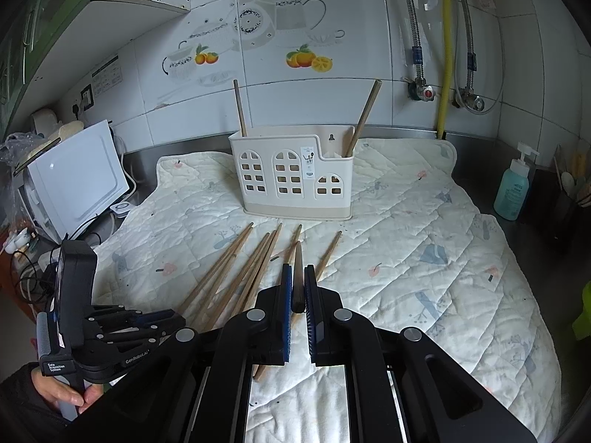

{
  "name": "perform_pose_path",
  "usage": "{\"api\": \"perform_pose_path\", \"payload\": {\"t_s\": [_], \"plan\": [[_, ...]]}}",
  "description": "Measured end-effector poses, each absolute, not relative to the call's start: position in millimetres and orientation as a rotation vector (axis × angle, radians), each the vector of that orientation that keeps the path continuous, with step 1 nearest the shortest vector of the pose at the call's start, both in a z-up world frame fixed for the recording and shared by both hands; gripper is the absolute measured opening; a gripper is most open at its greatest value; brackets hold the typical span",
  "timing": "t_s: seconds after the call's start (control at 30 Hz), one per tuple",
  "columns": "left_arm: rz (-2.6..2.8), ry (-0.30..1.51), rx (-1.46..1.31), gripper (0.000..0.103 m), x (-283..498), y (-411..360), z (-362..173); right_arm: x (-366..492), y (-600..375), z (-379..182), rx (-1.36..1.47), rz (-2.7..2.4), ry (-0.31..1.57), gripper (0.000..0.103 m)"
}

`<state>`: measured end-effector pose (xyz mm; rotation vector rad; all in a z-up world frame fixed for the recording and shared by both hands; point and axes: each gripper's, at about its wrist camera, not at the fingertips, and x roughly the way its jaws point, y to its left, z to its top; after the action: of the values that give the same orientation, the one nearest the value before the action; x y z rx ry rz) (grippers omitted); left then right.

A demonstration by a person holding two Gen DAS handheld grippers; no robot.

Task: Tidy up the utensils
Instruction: 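Lift both held chopsticks upright and carry them toward the beige holder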

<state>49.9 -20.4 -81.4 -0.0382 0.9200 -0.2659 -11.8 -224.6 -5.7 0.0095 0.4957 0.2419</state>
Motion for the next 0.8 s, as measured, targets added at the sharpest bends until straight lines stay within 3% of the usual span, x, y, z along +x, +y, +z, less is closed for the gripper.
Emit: {"api": "perform_pose_path", "payload": {"t_s": [0.2, 0.8], "plan": [[-0.236, 0.925, -0.024, 0.005, 53, -22, -80, -11, -224, -5, 0.01, 0.243, 0.492, 0.007], [-0.263, 0.713, -0.064, 0.005, 67, -7, 1, 10, -224, 48, -0.019, 0.289, 0.398, 0.007]]}}
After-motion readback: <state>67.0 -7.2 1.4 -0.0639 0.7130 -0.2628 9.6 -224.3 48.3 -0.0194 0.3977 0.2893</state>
